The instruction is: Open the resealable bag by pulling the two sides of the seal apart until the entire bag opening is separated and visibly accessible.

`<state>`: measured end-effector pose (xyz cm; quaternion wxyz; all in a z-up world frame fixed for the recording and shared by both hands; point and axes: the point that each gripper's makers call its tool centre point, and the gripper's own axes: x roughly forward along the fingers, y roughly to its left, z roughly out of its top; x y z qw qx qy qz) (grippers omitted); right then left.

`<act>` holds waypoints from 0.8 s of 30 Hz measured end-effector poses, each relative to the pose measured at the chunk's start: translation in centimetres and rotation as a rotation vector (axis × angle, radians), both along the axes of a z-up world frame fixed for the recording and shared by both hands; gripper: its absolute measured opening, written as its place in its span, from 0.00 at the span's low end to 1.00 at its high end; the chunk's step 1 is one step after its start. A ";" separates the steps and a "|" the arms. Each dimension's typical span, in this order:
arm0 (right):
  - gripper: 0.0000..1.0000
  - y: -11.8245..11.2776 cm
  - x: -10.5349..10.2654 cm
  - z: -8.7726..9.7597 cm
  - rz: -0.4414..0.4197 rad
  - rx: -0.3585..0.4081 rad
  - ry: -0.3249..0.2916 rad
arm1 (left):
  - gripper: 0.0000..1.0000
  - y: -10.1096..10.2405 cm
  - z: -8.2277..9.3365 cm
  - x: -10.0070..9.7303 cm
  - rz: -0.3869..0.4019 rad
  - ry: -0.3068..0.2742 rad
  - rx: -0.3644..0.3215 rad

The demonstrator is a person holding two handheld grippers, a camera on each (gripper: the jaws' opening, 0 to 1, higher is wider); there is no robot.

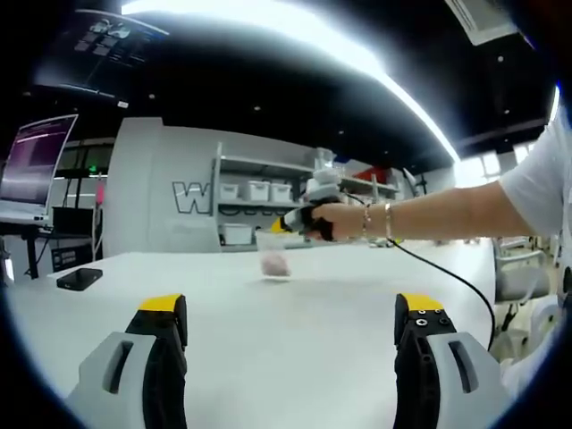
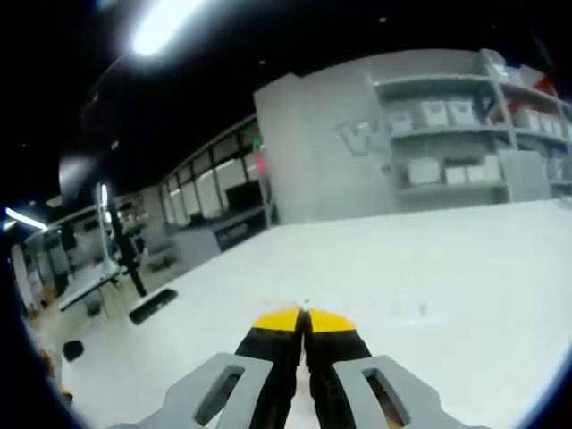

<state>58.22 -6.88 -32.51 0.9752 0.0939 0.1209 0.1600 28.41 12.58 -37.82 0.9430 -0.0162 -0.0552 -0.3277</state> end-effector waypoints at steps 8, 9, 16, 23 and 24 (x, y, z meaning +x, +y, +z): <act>0.00 0.4 0.2 0.0 -0.002 -0.007 -0.002 | 0.96 0.0 0.0 0.0 0.000 0.000 -0.002; 0.00 0.4 0.3 0.0 -0.002 -0.010 -0.004 | 0.96 0.0 0.0 0.0 0.000 0.001 -0.002; 0.00 0.9 0.7 0.0 -0.003 -0.025 -0.012 | 0.96 0.1 0.2 0.1 -0.002 0.006 -0.016; 0.00 1.5 0.8 -1.3 0.005 -0.132 -0.027 | 0.96 0.1 0.2 0.1 -0.003 0.005 -0.010; 0.00 1.7 0.8 -1.5 0.010 -0.132 -0.024 | 0.96 0.1 0.2 0.1 -0.003 0.005 -0.011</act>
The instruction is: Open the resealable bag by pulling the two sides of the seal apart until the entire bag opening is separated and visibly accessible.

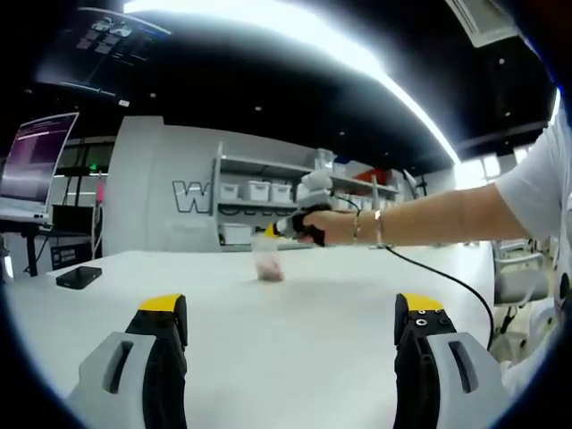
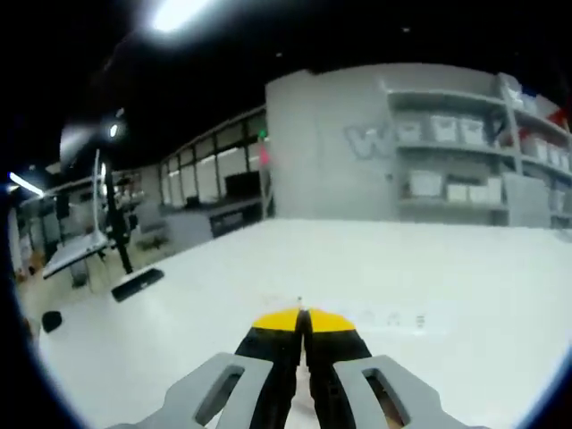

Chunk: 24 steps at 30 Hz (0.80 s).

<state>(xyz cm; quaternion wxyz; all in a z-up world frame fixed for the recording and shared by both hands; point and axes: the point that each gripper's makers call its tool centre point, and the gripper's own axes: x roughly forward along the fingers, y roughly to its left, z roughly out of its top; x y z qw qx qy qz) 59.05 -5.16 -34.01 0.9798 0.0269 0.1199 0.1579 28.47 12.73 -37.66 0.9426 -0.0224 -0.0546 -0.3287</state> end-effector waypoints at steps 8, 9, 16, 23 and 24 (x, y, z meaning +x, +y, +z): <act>0.00 1.7 -0.5 -1.7 0.044 0.009 0.038 | 0.95 0.1 0.1 0.0 -0.001 0.000 0.000; 0.00 1.9 -0.6 -1.9 0.049 0.009 0.043 | 0.95 0.1 0.1 0.0 -0.001 0.001 0.001; 0.00 3.4 -1.3 -3.6 0.091 0.041 0.088 | 0.95 0.2 0.1 0.0 -0.003 0.000 0.001; 0.00 4.5 -1.8 -4.6 0.125 0.037 0.111 | 0.95 0.1 0.1 0.0 -0.004 -0.001 0.001; 0.00 4.6 -1.9 -4.8 0.129 0.034 0.113 | 0.95 0.1 0.1 0.0 -0.004 -0.001 0.001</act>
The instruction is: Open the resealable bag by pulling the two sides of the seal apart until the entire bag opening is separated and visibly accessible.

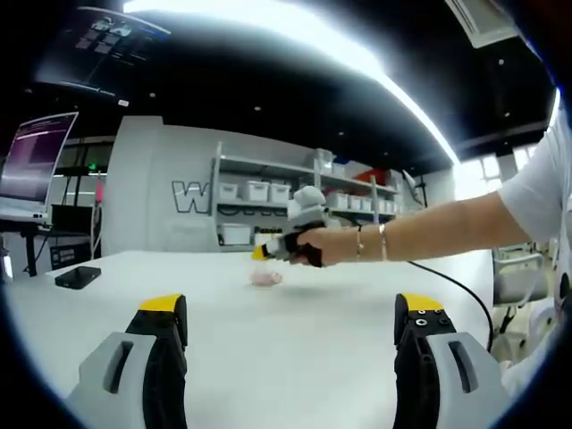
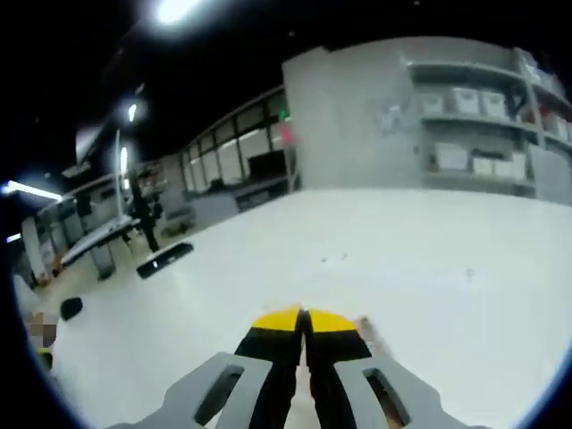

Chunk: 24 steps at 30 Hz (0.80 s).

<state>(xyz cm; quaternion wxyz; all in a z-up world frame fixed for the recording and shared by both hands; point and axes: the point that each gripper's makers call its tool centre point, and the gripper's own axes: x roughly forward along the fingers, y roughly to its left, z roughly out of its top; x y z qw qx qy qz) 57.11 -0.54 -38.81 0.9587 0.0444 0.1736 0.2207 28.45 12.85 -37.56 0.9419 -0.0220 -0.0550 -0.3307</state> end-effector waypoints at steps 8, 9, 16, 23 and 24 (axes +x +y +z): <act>0.00 0.4 -0.7 -0.8 0.021 -0.015 0.008 | 0.96 0.0 0.0 0.0 0.003 -0.001 -0.001; 0.00 0.3 -0.7 -0.9 0.021 -0.016 0.008 | 0.96 0.0 0.0 0.0 0.003 -0.001 -0.002; 0.00 0.5 -1.1 -1.3 0.036 -0.019 0.018 | 0.96 0.1 0.0 0.1 0.006 -0.003 -0.001; 0.06 1.2 -1.6 -1.9 0.063 -0.050 0.019 | 0.96 0.1 0.0 0.1 0.006 -0.001 -0.004; 0.06 1.2 -1.7 -2.0 0.067 -0.054 0.020 | 0.96 0.1 0.0 0.1 0.006 0.000 -0.004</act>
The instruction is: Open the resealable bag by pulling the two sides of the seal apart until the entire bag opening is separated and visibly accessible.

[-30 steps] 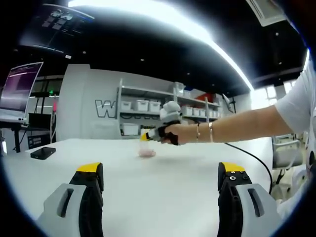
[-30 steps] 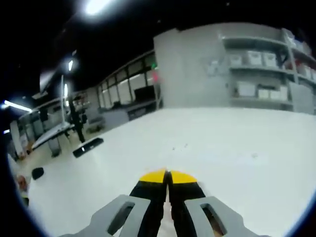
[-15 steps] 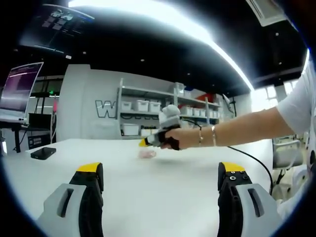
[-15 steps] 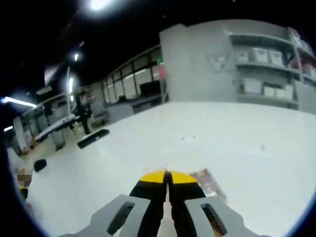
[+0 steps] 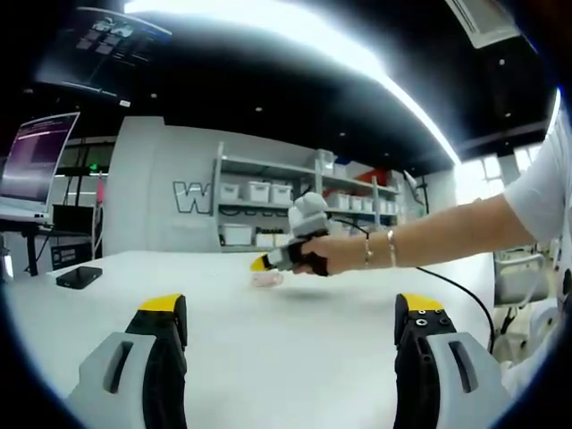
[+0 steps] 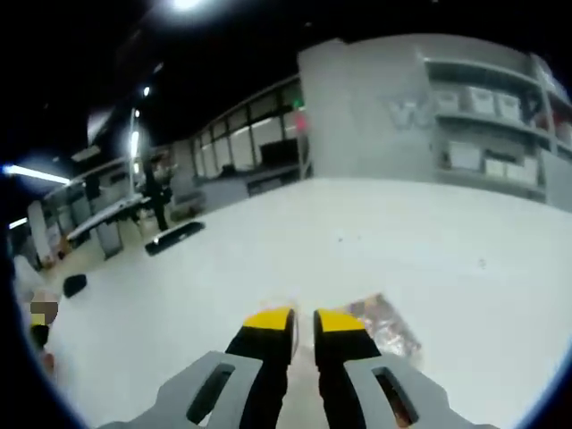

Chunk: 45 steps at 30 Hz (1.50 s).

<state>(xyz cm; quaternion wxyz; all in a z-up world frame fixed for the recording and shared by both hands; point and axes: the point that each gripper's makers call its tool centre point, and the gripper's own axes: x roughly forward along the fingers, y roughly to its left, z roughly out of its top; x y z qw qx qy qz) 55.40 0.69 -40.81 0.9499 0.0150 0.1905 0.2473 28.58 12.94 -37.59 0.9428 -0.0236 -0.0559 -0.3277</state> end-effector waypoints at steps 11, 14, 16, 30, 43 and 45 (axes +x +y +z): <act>0.13 0.4 -0.4 -0.5 0.025 -0.019 -0.002 | 0.96 0.0 0.1 0.1 -0.001 0.001 -0.003; 0.13 0.6 -0.5 -0.5 0.030 -0.022 -0.005 | 0.96 0.0 0.1 0.1 -0.002 0.003 -0.002; 0.13 0.6 -0.5 -0.5 0.033 -0.025 -0.006 | 0.96 0.0 0.1 0.1 -0.002 0.003 -0.002; 0.21 0.7 -1.0 -0.9 0.054 -0.049 -0.020 | 0.96 0.0 -0.1 0.1 -0.004 0.013 0.008; 0.51 0.7 -1.5 -1.1 0.088 -0.111 -0.078 | 0.98 0.0 -0.5 0.2 0.001 0.027 0.015; 0.61 0.6 -1.4 -1.0 0.085 -0.133 -0.100 | 0.99 0.0 -0.6 0.2 0.003 0.031 0.016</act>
